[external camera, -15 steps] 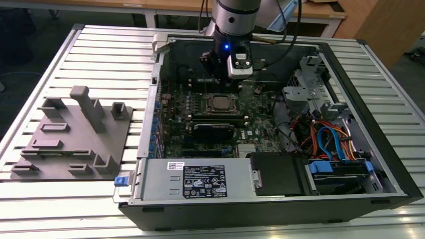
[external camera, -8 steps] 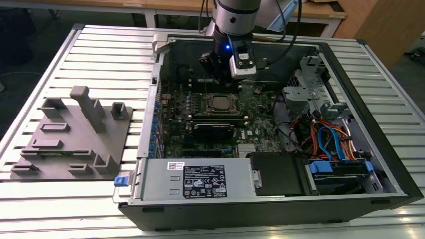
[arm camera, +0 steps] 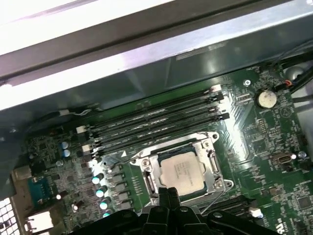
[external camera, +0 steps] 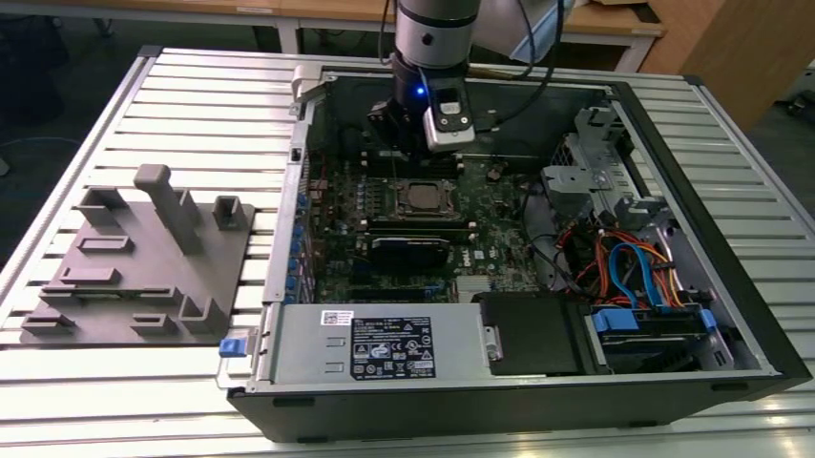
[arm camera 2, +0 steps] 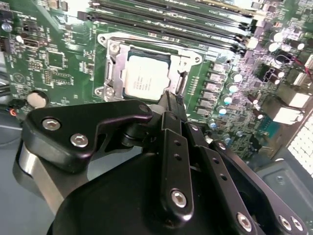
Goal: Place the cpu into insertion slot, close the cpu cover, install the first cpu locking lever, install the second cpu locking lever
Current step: 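Install the first cpu locking lever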
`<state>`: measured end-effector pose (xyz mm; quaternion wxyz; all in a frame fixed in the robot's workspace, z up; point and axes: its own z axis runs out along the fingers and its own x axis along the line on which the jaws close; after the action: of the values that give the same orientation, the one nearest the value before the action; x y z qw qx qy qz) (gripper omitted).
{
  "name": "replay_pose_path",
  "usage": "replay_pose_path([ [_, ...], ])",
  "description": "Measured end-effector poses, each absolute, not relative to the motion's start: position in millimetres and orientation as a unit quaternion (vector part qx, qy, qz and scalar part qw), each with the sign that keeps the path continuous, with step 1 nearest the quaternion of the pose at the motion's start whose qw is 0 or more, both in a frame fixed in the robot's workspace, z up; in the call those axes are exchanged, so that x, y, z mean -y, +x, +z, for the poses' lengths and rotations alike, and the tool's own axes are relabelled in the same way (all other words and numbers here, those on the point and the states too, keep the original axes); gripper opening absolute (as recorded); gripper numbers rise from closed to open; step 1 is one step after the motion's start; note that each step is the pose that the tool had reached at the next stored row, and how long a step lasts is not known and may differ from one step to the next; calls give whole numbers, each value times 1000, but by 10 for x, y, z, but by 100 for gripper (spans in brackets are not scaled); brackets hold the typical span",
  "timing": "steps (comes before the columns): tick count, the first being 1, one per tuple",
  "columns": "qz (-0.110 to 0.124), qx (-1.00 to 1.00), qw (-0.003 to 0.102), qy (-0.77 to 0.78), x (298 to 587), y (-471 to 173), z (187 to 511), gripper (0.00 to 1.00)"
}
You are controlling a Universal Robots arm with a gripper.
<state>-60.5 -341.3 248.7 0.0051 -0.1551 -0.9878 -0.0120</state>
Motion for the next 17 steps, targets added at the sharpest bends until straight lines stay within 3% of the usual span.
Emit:
replay_pose_path([
  [17,-12,995,2,-95,3414,-815,2468,11],
])
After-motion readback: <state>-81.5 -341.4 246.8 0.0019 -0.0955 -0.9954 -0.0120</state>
